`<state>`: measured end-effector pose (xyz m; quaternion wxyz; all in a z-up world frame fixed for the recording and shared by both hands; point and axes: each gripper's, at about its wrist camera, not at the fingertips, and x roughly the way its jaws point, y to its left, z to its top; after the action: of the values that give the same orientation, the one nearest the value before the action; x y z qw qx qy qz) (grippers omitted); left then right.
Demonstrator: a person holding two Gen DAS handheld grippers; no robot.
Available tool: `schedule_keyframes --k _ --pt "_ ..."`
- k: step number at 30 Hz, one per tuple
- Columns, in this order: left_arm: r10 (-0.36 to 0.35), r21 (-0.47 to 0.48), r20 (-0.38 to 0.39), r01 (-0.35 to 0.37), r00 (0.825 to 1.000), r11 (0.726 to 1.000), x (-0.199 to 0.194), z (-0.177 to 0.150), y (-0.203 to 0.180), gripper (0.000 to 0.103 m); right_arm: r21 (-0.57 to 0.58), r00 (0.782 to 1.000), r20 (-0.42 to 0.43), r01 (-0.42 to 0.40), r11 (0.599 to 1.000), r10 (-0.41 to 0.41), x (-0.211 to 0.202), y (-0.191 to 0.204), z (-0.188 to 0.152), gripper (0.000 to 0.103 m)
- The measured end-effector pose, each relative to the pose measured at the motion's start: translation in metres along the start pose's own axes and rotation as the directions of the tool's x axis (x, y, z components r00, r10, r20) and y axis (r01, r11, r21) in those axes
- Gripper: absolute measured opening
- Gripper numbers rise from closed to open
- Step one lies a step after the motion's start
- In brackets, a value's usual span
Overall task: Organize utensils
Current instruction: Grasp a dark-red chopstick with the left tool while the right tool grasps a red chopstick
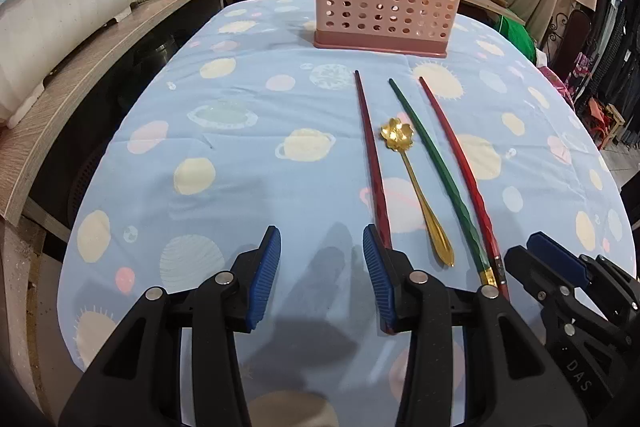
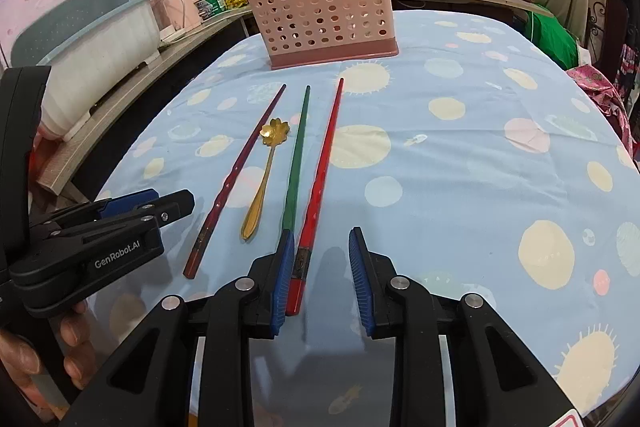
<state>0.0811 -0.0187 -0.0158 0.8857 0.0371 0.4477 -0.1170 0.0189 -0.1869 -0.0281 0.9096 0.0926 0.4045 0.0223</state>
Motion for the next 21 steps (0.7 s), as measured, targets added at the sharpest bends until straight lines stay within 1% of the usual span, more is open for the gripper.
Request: schedule_keyframes --k 2,4,6,9,11,16,19,21 --pt "-0.003 0.004 -0.003 0.003 1.0 1.0 0.0 -0.003 -0.001 0.041 -0.004 1.0 -0.003 0.001 1.0 -0.001 0.002 0.001 -0.001 0.025" --pt "-0.008 0.005 -0.005 0.008 1.0 1.0 0.0 -0.005 -0.002 0.041 -0.014 1.0 -0.004 0.006 1.0 -0.007 0.003 0.003 -0.003 0.021" --pt "-0.01 0.007 -0.007 0.01 1.0 1.0 0.001 -0.006 -0.003 0.042 -0.017 1.0 -0.01 0.008 1.0 -0.008 0.004 0.004 -0.004 0.018" --pt "-0.015 0.009 -0.007 0.015 1.0 1.0 0.0 -0.007 -0.004 0.044 -0.021 1.0 -0.006 0.009 1.0 -0.009 0.005 0.005 -0.005 0.018" --pt "-0.015 0.01 -0.002 0.015 1.0 1.0 -0.001 -0.008 -0.004 0.052 -0.027 1.0 -0.004 0.011 1.0 -0.011 0.005 0.006 -0.005 0.017" --pt "-0.023 0.024 0.003 0.023 1.0 0.999 -0.003 -0.01 -0.009 0.053 -0.031 1.0 -0.005 0.003 1.0 -0.003 0.005 0.008 -0.007 0.017" --pt "-0.027 0.03 -0.003 0.027 1.0 0.999 -0.002 -0.013 -0.012 0.053 -0.038 1.0 -0.02 0.005 0.999 -0.005 0.008 0.01 -0.009 0.014" --pt "-0.029 0.034 -0.007 0.029 1.0 0.999 -0.001 -0.014 -0.014 0.053 -0.045 1.0 -0.013 0.012 0.999 -0.013 0.008 0.011 -0.01 0.014"
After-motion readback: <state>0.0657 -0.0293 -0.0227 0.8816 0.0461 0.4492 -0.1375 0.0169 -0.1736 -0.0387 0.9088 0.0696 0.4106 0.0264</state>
